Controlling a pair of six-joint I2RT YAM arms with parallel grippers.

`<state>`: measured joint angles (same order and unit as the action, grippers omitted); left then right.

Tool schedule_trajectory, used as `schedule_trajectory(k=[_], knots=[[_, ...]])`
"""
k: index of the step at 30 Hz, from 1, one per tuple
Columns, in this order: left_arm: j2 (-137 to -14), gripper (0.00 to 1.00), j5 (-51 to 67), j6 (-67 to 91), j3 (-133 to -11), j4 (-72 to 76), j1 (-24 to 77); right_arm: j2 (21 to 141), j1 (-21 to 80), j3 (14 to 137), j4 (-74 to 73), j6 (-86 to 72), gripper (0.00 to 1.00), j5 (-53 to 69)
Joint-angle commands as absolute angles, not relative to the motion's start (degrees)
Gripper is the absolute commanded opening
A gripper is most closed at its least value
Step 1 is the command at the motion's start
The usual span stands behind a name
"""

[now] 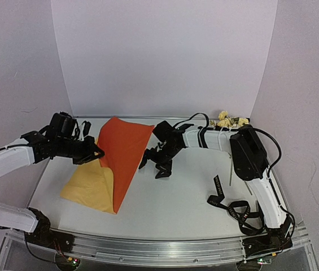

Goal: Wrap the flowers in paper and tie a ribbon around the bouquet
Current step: Pick up the corner of the folded wrapping paper at the center of the board, then pass from the left arm to the right

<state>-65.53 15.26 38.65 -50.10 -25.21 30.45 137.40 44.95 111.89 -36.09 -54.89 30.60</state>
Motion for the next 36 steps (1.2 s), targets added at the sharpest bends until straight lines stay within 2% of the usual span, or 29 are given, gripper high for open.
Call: schedule_trajectory(k=[1,12,17,21,26,36], knots=[[-74.4,0.00,20.0,24.5,-61.3,-26.8,35.2,126.1,40.5,103.4,-38.2,-53.9,0.89,26.1],[-102.5,0.00,20.2,10.9,-84.0,-36.0,52.4,107.9,32.9,84.5,-27.8,-58.5,0.91,25.0],[-109.1,0.00,21.9,8.9,-89.3,-36.6,55.7,105.9,31.7,80.8,-24.2,-57.7,0.93,28.0],[-111.7,0.00,23.0,8.0,-91.4,-37.0,56.8,108.4,31.7,83.0,-18.4,-59.4,0.94,33.8],[-112.2,0.00,24.0,7.9,-91.3,-36.8,57.0,111.9,32.4,85.2,-10.7,-62.4,0.89,40.0],[-110.7,0.00,24.1,8.1,-89.6,-36.4,57.0,118.2,36.0,89.2,-6.1,-64.1,0.65,45.0]])
